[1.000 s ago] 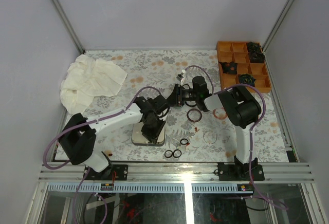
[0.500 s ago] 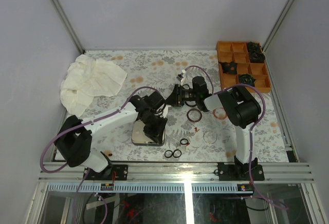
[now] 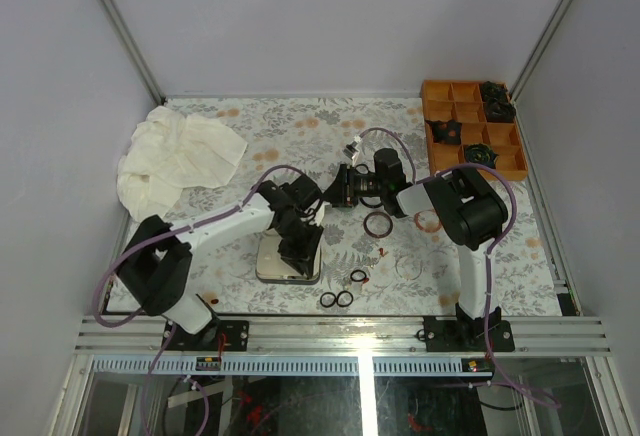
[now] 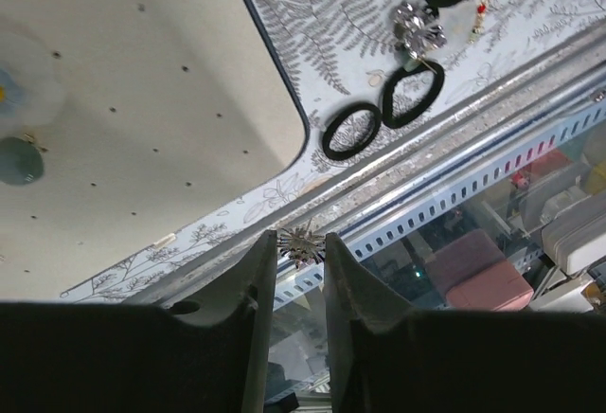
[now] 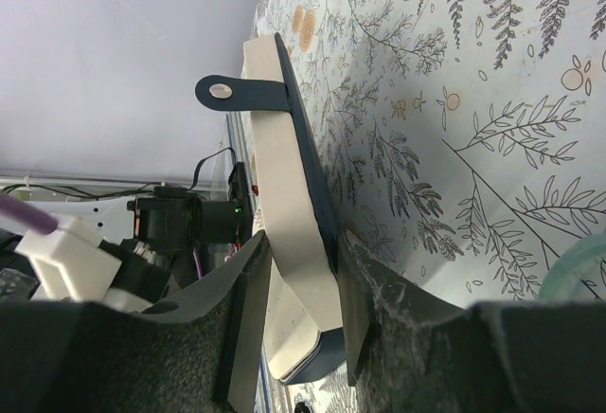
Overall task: Organize the mixed jewelry
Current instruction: Place the jewelry in the jewelry box.
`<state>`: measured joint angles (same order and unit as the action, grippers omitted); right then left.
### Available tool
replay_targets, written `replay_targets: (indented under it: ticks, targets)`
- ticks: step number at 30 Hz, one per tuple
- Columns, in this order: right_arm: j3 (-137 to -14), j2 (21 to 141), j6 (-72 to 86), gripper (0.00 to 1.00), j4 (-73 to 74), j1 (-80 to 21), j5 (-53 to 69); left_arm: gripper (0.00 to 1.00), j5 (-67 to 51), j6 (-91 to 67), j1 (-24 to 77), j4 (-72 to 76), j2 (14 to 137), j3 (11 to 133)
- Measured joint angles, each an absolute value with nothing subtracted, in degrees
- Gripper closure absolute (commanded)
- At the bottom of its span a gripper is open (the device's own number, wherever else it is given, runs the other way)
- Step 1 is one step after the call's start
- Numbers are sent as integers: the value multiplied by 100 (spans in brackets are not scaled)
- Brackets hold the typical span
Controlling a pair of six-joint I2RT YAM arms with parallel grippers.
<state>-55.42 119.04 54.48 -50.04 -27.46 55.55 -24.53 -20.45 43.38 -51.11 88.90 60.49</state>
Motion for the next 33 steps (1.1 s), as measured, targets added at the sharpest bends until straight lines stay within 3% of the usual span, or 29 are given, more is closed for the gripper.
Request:
replay_targets:
  ticks: [33]
  targets:
    - [-5544,11904,5706,61,-5221,-2759,5658,100,-1710,-1935,4156,-5470,9498,6514]
